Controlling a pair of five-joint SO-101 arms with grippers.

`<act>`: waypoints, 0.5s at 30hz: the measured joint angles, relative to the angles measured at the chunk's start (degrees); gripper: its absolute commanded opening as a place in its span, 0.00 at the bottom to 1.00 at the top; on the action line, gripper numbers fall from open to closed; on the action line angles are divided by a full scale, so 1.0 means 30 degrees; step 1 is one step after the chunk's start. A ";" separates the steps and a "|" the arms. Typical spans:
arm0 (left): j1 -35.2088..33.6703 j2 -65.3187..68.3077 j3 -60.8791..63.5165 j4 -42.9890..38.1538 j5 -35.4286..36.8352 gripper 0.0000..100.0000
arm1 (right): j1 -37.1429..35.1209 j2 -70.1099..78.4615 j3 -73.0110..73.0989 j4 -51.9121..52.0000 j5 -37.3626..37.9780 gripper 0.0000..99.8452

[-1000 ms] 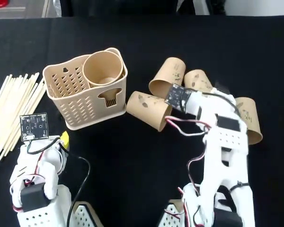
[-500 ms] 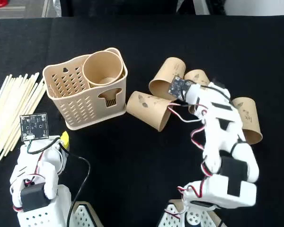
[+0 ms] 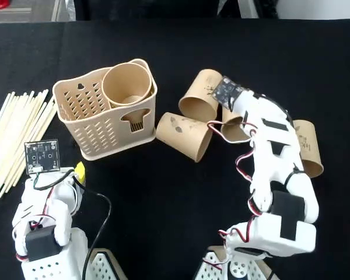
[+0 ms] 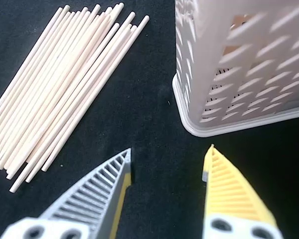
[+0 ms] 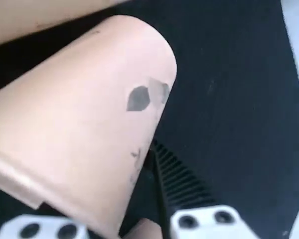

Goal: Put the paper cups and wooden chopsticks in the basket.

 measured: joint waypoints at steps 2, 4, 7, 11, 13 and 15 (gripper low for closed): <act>0.0000 0.0000 0.0000 0.0000 0.0000 0.23 | 0.0000 -0.1084 -0.0469 0.1495 -0.0469 0.01; 0.0000 0.0000 0.0000 0.0000 0.0000 0.23 | -0.0029 -0.2286 -0.1436 0.3575 -0.1201 0.01; 0.0000 0.0000 0.0000 0.0000 0.0000 0.23 | -0.0029 -0.3927 -0.3634 0.7883 -0.2286 0.01; 0.0000 0.0000 0.0000 0.0000 0.0000 0.23 | -0.0088 -0.4952 -0.8059 1.4418 -0.4454 0.01; 0.0000 0.0000 0.0000 0.0000 0.0000 0.23 | -0.0059 -0.5011 -1.0755 1.7495 -0.5333 0.01; 0.0000 0.0000 0.0000 0.0000 0.0000 0.23 | -0.0293 -0.5011 -1.3451 2.0249 -0.6154 0.01</act>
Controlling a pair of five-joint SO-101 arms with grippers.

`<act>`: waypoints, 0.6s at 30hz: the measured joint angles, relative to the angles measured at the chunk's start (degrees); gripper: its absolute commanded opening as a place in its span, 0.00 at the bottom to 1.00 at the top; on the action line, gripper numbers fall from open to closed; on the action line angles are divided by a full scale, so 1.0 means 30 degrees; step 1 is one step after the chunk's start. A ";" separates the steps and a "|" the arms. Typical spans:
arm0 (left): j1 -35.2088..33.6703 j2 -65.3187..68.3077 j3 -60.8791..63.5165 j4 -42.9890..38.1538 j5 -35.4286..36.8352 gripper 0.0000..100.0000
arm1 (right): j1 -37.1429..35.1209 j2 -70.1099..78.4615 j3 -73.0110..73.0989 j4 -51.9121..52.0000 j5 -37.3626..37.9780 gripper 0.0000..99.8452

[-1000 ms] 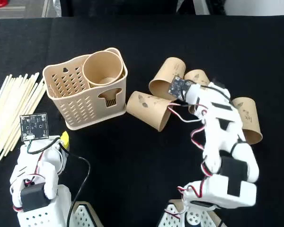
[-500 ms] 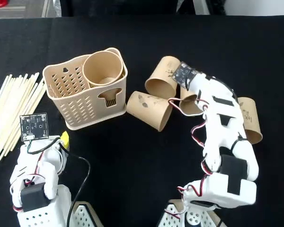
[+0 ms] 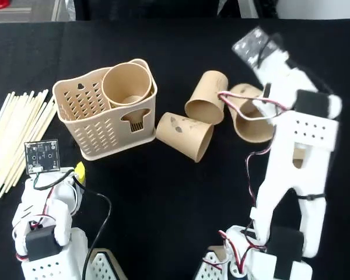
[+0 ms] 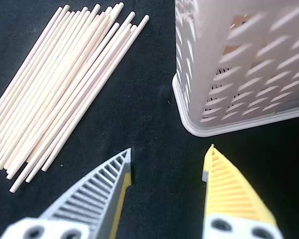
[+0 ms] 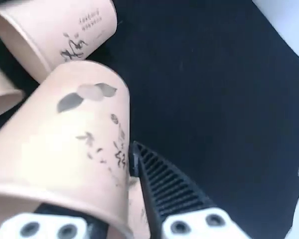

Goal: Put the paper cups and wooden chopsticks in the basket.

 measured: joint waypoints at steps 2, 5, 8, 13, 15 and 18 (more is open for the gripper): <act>0.0000 0.0000 0.0000 0.0000 0.0000 0.23 | -0.0674 0.0293 -0.2901 0.2608 -0.0733 0.01; 0.0000 0.0000 0.0000 0.0000 0.0000 0.23 | -0.2432 0.0821 -0.6916 0.5363 -0.2227 0.01; 0.0000 0.0000 0.0000 0.0000 0.0000 0.23 | -0.4894 0.1114 -1.0960 0.6623 -0.4542 0.01; 0.0000 0.0000 0.0000 0.0000 0.0000 0.23 | -1.0198 0.2667 -1.4886 0.6886 -0.6857 0.01; 0.0000 0.0000 0.0000 0.0000 0.0000 0.23 | -1.1722 0.3780 -1.5619 0.6886 -0.7267 0.01; 0.0000 0.0000 0.0000 0.0000 0.0000 0.23 | -1.3187 0.5597 -1.6821 0.6886 -0.7707 0.01</act>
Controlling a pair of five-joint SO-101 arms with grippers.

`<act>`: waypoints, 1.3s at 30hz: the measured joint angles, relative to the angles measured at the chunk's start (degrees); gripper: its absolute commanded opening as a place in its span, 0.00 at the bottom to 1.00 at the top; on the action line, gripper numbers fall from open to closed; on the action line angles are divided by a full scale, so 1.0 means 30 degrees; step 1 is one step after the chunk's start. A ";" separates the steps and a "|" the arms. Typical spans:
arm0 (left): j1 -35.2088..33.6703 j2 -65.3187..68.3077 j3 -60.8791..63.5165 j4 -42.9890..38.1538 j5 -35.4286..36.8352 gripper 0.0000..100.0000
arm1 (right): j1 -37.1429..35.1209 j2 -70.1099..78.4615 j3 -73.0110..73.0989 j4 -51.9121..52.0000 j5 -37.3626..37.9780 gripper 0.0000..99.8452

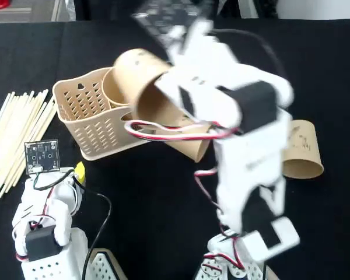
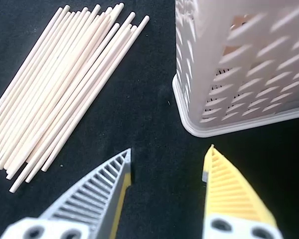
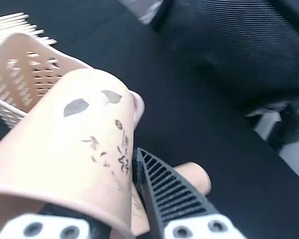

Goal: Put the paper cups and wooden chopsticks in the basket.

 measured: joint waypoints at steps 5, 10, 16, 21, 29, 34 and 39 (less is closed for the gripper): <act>0.0000 0.0000 0.0000 0.0000 0.0000 0.23 | -0.0762 0.3136 -0.1758 0.0029 -0.0147 0.01; 0.0000 0.0000 0.0000 0.0000 0.0000 0.23 | -0.0733 0.5158 -0.2637 0.0029 -0.0147 0.01; 0.0000 0.0000 0.0000 0.0000 0.0000 0.23 | -0.0205 0.5363 -0.2637 0.0029 -0.0147 0.01; 0.0000 0.0000 0.0000 0.0000 0.0000 0.23 | 0.0498 0.5421 -0.2784 0.0029 -0.0147 0.02; 0.0000 0.0000 0.0000 0.0000 0.0000 0.23 | 0.0586 0.5480 -0.2784 0.0029 -0.0147 0.13; 0.0000 0.0000 0.0000 0.0000 0.0000 0.23 | 0.0586 0.5685 -0.2784 0.0029 0.0117 0.27; 0.0000 0.0088 0.0293 -0.0205 0.0000 0.23 | 0.0586 0.6095 -0.2842 -0.0117 0.0615 0.25</act>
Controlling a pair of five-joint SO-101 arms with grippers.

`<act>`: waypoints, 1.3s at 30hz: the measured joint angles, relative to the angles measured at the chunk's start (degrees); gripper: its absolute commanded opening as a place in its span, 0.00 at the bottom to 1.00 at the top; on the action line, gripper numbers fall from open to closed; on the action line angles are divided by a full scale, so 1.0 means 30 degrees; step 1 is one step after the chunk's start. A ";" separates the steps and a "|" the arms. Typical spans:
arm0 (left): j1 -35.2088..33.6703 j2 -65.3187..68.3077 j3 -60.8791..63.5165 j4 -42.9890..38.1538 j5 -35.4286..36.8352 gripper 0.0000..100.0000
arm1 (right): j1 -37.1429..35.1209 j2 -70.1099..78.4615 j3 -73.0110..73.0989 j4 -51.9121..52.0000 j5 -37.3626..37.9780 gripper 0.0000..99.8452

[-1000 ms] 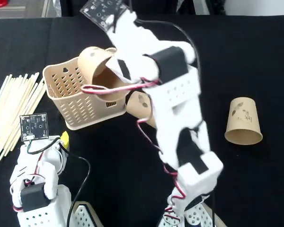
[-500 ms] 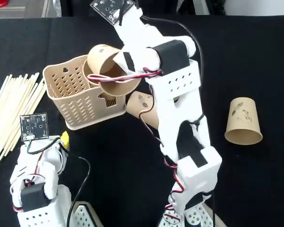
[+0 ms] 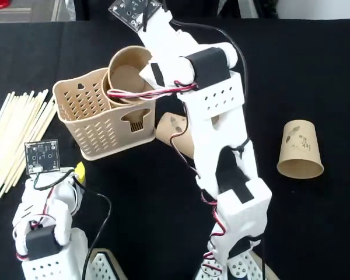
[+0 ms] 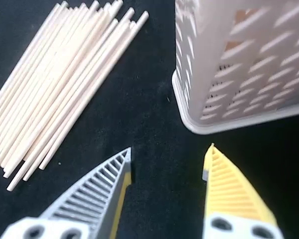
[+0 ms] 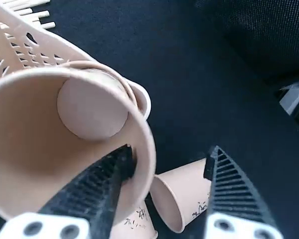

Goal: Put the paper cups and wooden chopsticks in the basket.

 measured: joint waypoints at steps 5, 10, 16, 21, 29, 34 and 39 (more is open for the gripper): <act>0.0000 -0.0088 0.0147 -0.0176 0.0000 0.23 | -0.0234 0.0059 -0.0469 -0.0967 0.0000 0.25; 0.0000 -0.0088 0.0147 -0.0176 0.0000 0.23 | -0.1407 0.0088 -0.2667 -0.2784 -0.0908 0.25; 0.0000 -0.0088 0.0147 -0.0176 0.0000 0.23 | -0.1788 0.0059 -0.5568 -0.1289 -0.1114 0.25; 0.0000 -0.0088 0.0147 -0.0176 0.0000 0.23 | -0.0381 -0.1055 -0.5451 0.0205 0.1436 0.25; 0.0000 -0.0088 0.0147 -0.0176 0.0000 0.23 | 0.4249 -0.9700 0.7766 0.0205 0.5832 0.25; 0.0000 -0.0088 0.0147 -0.0176 0.0000 0.23 | 0.9524 -1.7729 1.8989 -0.0850 1.3304 0.25; 0.0000 -0.0088 0.0147 -0.0176 0.0000 0.23 | 1.5853 -2.5729 3.0799 -0.5392 2.1773 0.25</act>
